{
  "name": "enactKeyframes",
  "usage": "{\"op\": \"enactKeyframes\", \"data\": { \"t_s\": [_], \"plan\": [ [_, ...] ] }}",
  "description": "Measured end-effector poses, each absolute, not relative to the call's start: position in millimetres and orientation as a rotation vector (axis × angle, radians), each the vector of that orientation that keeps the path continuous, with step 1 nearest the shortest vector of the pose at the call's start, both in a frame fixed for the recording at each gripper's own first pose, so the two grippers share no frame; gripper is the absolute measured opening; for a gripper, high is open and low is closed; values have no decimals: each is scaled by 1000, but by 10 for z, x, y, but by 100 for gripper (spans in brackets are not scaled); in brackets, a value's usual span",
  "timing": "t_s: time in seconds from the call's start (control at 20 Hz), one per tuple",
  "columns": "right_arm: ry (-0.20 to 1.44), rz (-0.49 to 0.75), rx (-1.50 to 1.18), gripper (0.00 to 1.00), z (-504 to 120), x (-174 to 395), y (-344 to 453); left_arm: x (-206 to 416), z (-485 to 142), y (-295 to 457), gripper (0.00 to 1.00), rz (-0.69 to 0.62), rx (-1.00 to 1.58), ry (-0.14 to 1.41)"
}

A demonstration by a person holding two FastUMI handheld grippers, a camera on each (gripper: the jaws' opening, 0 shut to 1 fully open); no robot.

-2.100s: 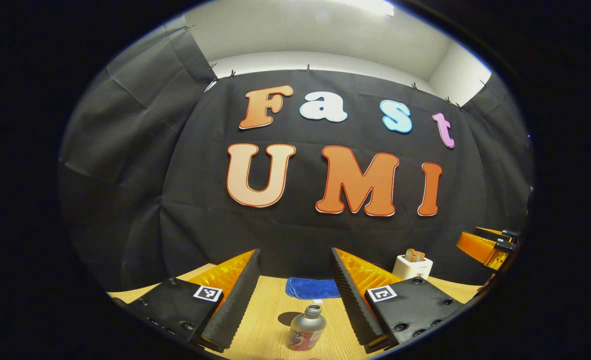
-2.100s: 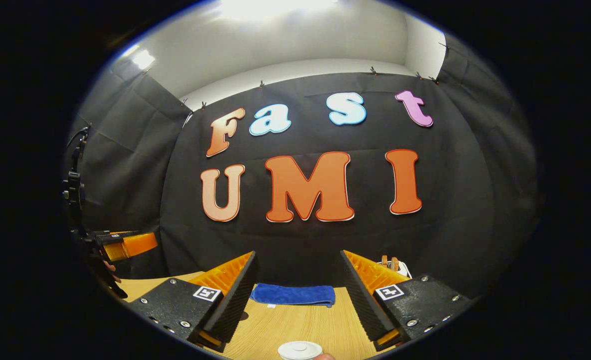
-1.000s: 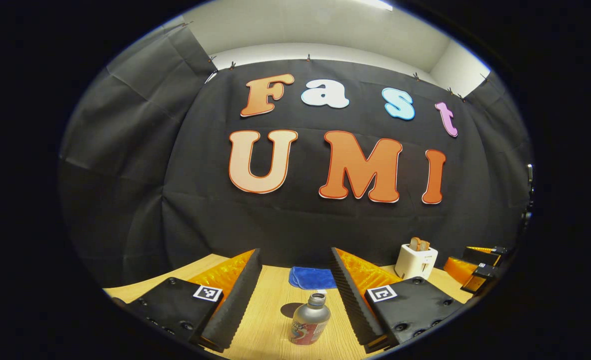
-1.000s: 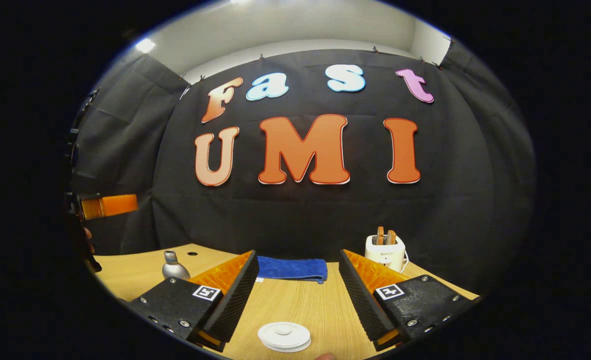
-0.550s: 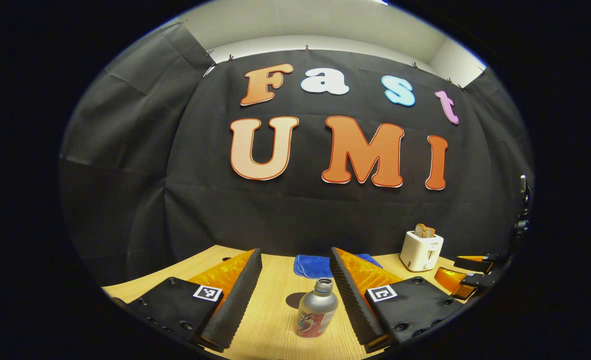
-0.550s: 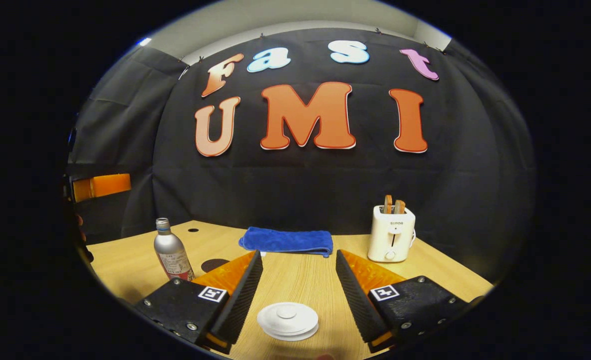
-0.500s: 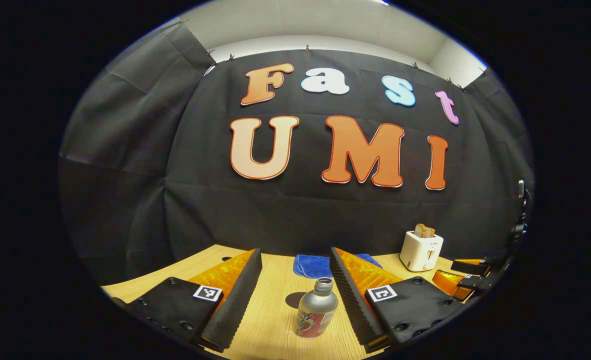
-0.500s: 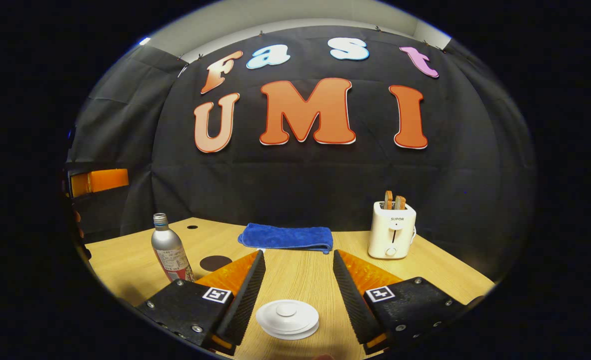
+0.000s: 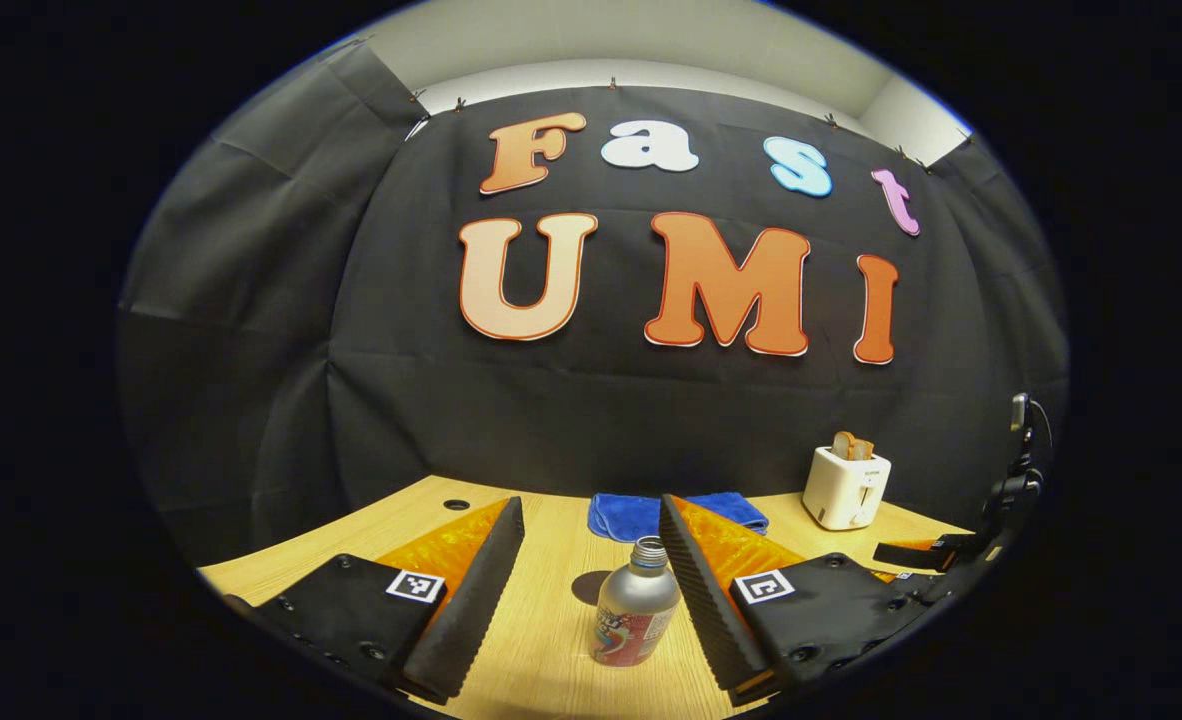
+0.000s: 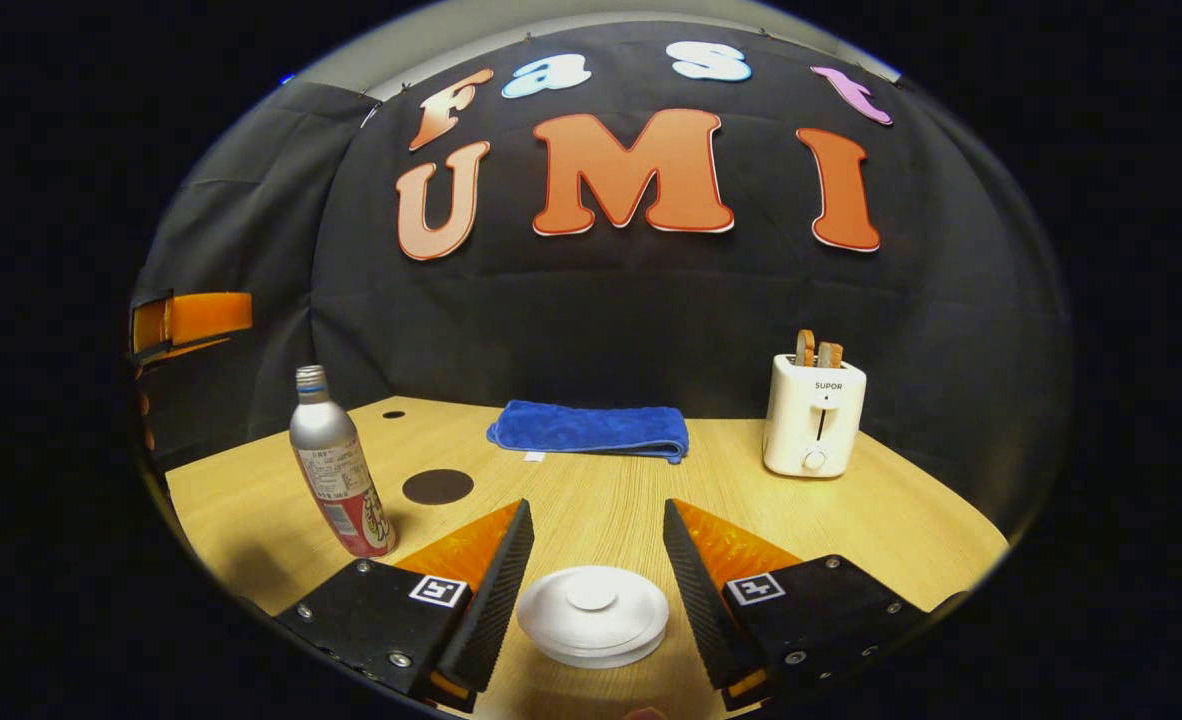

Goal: Open the teacup lid with one hand, grasp the water bottle and pour water into the teacup with the other hand; after pouring, place the water bottle on the coaster and then close the teacup lid.

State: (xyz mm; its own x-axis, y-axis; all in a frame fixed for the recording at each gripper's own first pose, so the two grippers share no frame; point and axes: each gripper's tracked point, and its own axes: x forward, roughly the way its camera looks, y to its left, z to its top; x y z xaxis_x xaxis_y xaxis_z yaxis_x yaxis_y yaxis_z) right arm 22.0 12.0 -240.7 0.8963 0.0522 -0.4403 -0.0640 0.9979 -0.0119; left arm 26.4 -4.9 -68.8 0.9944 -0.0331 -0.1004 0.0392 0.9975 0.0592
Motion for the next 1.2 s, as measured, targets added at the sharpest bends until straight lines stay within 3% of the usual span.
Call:
{"op": "enactKeyframes", "data": {
  "t_s": [1.15,1.2],
  "plan": [
    [524,71,-20,78,-2746,243,68,268,-862,-21,90,-33,75,128],
    [534,76,-14,62,-2763,230,83,259,-869,-25,90,-34,76,129]
  ]
}}
